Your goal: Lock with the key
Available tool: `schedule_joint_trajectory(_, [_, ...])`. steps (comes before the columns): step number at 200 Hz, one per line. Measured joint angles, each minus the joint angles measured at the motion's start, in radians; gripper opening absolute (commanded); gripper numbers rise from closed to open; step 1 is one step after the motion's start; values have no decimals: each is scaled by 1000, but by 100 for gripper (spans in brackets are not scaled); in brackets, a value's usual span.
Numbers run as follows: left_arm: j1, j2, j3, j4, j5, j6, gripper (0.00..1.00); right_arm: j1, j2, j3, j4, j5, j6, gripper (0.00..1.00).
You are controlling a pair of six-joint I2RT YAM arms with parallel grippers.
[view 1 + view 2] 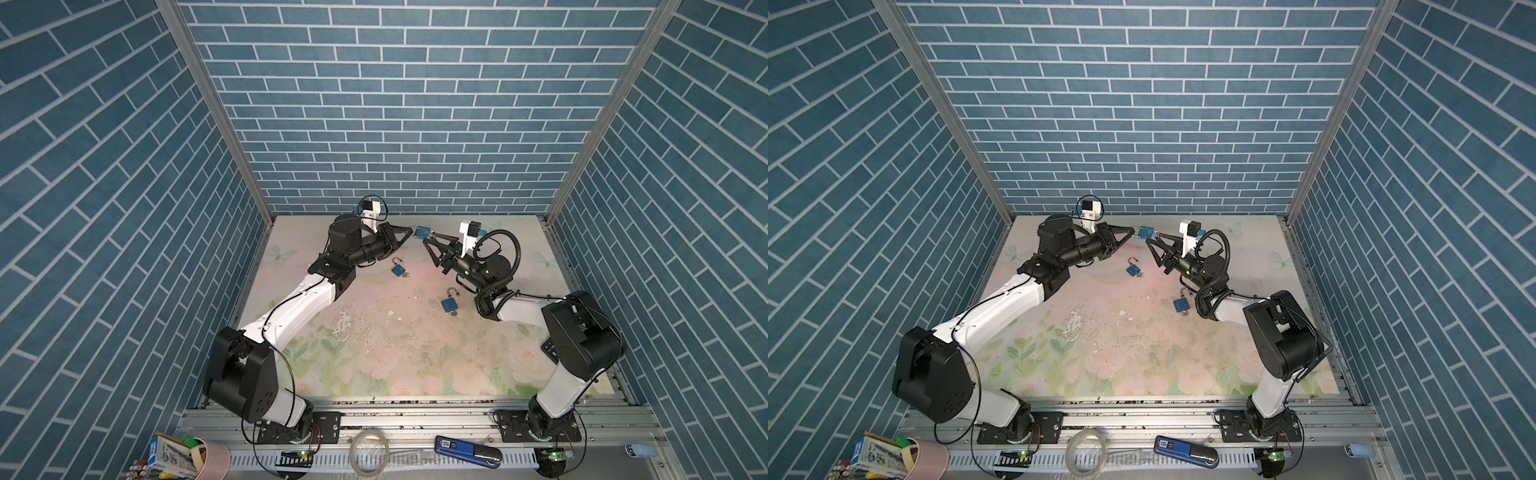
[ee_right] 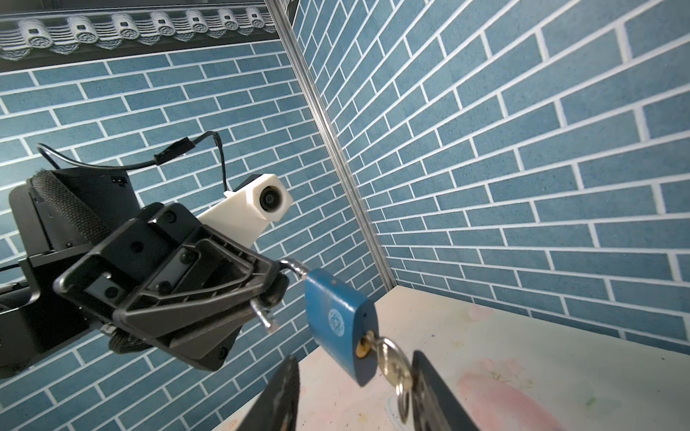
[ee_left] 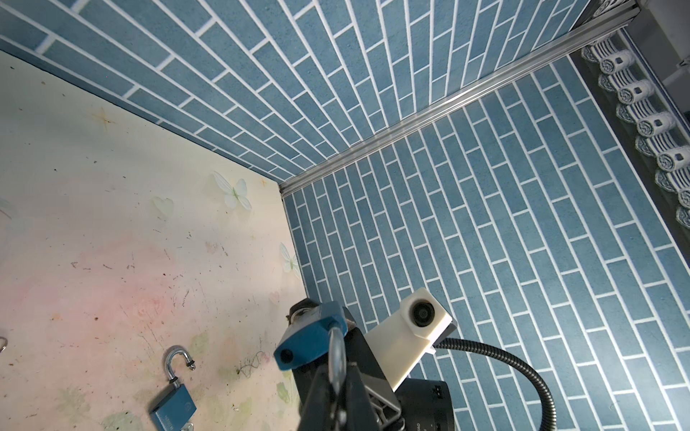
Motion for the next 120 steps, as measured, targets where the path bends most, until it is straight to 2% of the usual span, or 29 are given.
schedule_joint_trajectory(39, [0, -22, -12, 3, 0, -4, 0, 0, 3, 12, 0, -22, 3, 43])
schedule_joint_trajectory(89, [0, -25, -19, 14, 2, -12, 0, 1, 10, 44, 1, -46, 10, 42])
schedule_joint_trajectory(120, [0, -25, -21, 21, 3, -21, 0, 1, 19, 53, 1, -59, 17, 36])
